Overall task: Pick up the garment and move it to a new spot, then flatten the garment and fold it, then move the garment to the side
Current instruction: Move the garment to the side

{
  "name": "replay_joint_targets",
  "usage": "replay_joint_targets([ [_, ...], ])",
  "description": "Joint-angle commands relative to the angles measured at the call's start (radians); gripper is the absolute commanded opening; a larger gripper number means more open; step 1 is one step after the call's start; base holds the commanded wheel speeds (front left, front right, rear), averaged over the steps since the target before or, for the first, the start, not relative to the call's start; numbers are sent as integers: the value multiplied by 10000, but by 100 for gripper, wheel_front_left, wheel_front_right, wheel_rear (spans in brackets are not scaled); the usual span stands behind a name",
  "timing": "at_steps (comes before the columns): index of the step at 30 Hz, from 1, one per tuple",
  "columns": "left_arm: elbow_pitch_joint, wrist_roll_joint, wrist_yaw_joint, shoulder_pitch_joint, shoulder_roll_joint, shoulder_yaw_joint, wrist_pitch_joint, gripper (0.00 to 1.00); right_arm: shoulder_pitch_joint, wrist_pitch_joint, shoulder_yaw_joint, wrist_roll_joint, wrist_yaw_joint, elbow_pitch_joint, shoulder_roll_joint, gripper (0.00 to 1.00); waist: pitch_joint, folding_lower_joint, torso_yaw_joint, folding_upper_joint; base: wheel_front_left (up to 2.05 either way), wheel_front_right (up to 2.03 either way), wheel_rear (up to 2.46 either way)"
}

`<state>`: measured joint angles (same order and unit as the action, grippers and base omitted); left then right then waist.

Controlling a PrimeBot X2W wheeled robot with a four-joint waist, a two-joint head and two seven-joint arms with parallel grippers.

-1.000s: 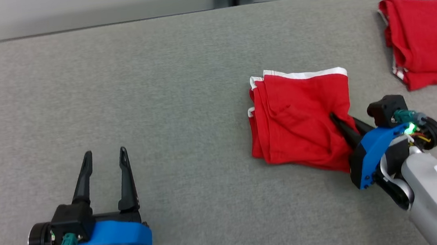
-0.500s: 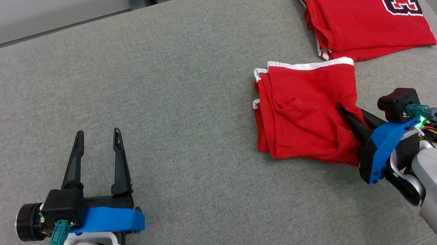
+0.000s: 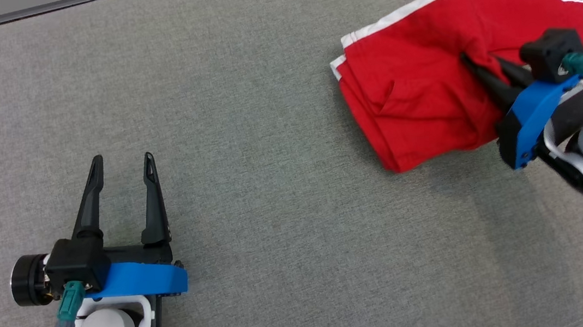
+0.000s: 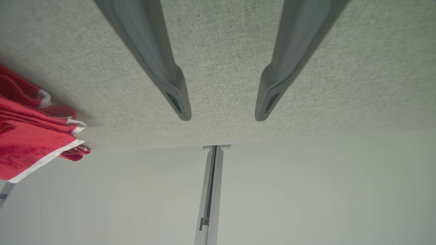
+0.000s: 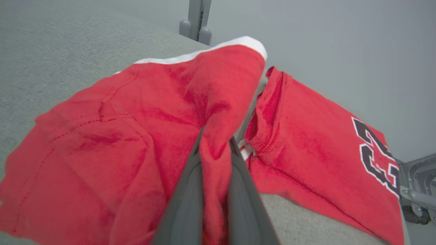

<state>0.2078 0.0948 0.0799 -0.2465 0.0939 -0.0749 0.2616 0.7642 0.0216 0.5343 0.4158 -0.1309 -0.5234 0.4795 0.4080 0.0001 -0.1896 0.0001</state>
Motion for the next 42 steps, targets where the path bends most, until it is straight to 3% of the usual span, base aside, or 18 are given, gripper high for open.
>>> replay_joint_targets([
  [1, -64, -60, 8, -221, 31, 1, 46, 100, 396, 105, 34, 52, 1, 64, 278, 0, 234, -1, 185, -1, 0, 0, 0],
  [12, -717, -198, -62, -615, 169, 12, 44, 100, 2279, 633, 97, 777, 1, 401, 2210, 0, 1391, -1, 137, -1, 0, 0, 0],
  [24, -1318, -355, -71, -814, 488, -62, 2, 100, 3118, 906, 221, 1353, 1, -199, 3716, 0, 2146, -1, -193, -1, 0, 0, 0],
  [29, -1589, -401, -88, -918, 597, -153, -114, 100, 3617, 639, 470, 1269, 1, -921, 3827, 0, 2454, -1, -198, -1, 0, 0, 0],
  [42, -2153, -402, -181, -979, 921, -114, -377, 100, 5280, 125, 997, 182, 1, -3637, 3131, 0, 3117, -1, 2, -1, 0, 0, 0],
])
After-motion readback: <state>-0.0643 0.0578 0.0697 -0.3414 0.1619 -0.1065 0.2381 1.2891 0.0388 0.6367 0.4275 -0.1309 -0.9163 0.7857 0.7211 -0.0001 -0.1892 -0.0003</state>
